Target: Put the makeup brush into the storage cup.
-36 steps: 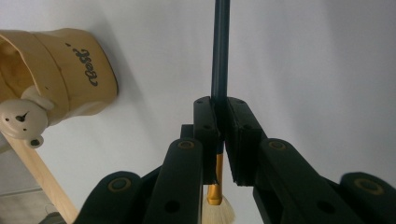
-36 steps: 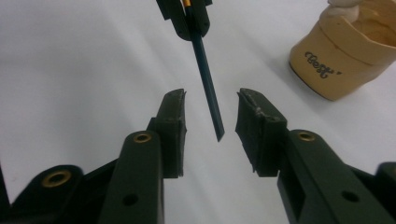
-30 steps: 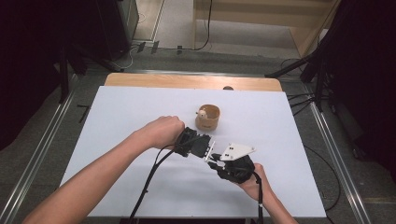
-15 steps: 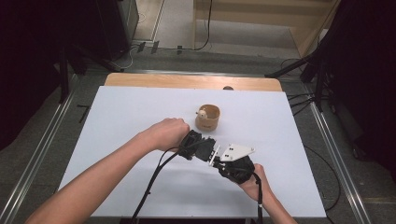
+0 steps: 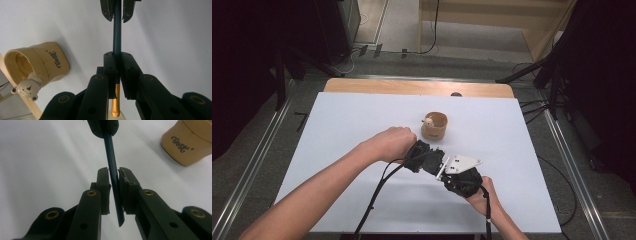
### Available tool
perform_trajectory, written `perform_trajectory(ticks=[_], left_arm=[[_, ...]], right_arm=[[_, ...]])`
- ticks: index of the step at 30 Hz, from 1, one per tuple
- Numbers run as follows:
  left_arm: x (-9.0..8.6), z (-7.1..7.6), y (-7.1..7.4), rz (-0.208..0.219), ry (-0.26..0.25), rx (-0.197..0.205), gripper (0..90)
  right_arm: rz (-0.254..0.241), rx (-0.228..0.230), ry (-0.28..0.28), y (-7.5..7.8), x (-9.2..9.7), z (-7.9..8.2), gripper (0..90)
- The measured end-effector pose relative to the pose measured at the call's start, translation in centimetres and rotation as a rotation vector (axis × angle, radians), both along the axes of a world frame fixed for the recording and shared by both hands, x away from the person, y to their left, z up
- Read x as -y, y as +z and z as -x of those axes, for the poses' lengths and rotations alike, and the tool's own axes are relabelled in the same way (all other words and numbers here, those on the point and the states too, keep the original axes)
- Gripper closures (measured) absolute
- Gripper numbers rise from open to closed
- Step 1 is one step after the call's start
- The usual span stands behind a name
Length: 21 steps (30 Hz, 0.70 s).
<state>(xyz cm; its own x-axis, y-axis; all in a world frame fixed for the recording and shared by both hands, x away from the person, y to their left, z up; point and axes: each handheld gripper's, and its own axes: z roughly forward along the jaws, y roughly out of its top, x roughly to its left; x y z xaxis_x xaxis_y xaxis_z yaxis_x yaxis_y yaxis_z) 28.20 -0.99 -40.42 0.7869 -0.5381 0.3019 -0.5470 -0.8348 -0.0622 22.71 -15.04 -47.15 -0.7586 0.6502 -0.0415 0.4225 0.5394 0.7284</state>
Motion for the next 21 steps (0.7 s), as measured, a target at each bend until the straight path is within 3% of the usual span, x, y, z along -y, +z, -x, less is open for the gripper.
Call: perform_trajectory(ticks=[10,11,15,17,18,19,20,21], left_arm=[[-0.2,0.0,0.1,0.028,-0.016,-0.011,79.0],[-0.4,0.1,0.2,0.034,-0.018,-0.023,69.1],[-1.0,0.0,0.3,0.063,0.008,-0.039,50.6],[-1.6,-0.2,0.5,0.108,0.024,-0.029,39.3],[-1.9,-0.3,0.5,0.129,0.043,-0.034,39.3],[-2.3,-0.4,0.5,0.149,0.061,-0.043,30.1],[-2.6,-0.5,0.5,0.165,0.074,-0.051,30.1],[-3.0,-0.6,0.5,0.183,0.093,-0.052,22.8]], right_arm=[[0.0,-0.003,0.025,0.0,-0.1,0.2,85.8],[-0.002,-0.005,0.029,0.0,0.0,0.2,85.9],[-0.012,-0.007,0.018,0.0,0.0,0.3,86.0],[-0.007,-0.01,0.023,0.1,0.0,0.4,86.0],[-0.007,-0.01,0.023,0.1,0.0,0.4,86.0],[0.001,-0.005,0.036,0.1,0.2,0.4,86.0],[0.001,-0.005,0.036,0.1,0.2,0.4,86.0],[-0.005,-0.005,0.03,0.1,0.2,0.4,86.0]])
